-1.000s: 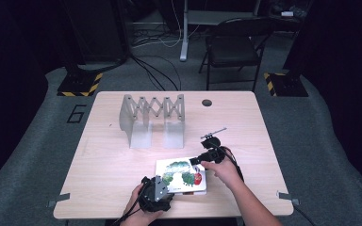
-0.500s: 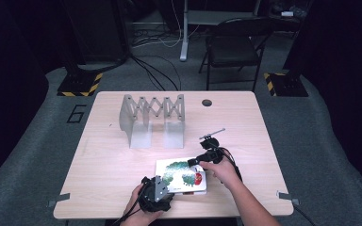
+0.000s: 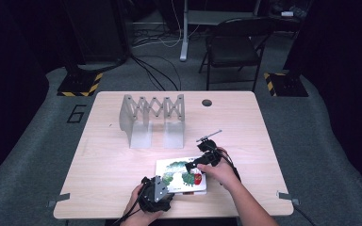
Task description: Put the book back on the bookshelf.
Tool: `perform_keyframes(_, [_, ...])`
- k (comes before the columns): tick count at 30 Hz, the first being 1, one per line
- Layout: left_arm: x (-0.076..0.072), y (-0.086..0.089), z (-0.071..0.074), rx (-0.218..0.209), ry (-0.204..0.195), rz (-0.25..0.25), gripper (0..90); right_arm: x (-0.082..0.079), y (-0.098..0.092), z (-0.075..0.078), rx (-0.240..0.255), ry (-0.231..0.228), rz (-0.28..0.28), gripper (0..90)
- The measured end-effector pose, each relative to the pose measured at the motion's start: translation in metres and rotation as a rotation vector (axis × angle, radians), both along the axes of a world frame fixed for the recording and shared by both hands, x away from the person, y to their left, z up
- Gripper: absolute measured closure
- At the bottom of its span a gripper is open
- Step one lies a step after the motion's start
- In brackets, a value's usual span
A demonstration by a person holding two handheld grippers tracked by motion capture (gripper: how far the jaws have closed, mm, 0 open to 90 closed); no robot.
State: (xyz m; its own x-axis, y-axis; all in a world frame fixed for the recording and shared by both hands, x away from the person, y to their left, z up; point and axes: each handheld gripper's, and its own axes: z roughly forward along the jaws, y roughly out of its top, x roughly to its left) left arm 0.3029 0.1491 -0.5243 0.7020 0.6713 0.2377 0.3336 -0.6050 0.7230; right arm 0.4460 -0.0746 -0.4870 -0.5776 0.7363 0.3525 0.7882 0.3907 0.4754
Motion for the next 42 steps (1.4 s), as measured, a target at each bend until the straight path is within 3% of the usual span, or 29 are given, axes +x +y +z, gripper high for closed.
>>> perform_keyframes(12, [0.001,0.000,0.000,0.000,0.001,-0.004,20.5,0.003,-0.008,0.001,0.018,0.008,0.006,28.4])
perform_keyframes(16, [0.001,0.000,0.000,0.003,0.001,0.016,17.5,0.003,-0.009,0.002,0.025,0.006,0.005,31.1])
perform_keyframes(18, [0.002,0.002,0.000,-0.019,0.027,0.063,13.9,0.003,-0.011,0.002,0.030,0.007,0.004,32.5])
perform_keyframes(21, [0.005,0.004,-0.001,-0.038,0.050,0.092,12.1,0.003,-0.011,0.002,0.033,0.003,0.008,33.0])
perform_keyframes(23, [0.007,0.007,-0.001,-0.049,0.082,0.096,9.6,0.003,-0.011,0.002,0.035,0.004,0.006,33.4])
perform_keyframes(26, [0.010,0.008,-0.002,-0.065,0.096,0.108,7.8,0.003,-0.011,0.002,0.035,-0.002,0.012,33.6])
perform_keyframes(31, [0.014,0.010,0.001,-0.066,0.183,0.110,8.4,0.003,-0.010,0.003,0.038,0.005,0.001,34.7])
perform_keyframes(36, [0.016,0.012,0.004,-0.061,0.225,0.103,7.8,0.003,-0.011,0.002,0.035,0.015,-0.002,35.1])
perform_keyframes(42, [0.024,0.021,0.007,-0.143,0.289,0.087,7.9,0.004,-0.012,0.003,0.051,0.018,-0.006,36.0])
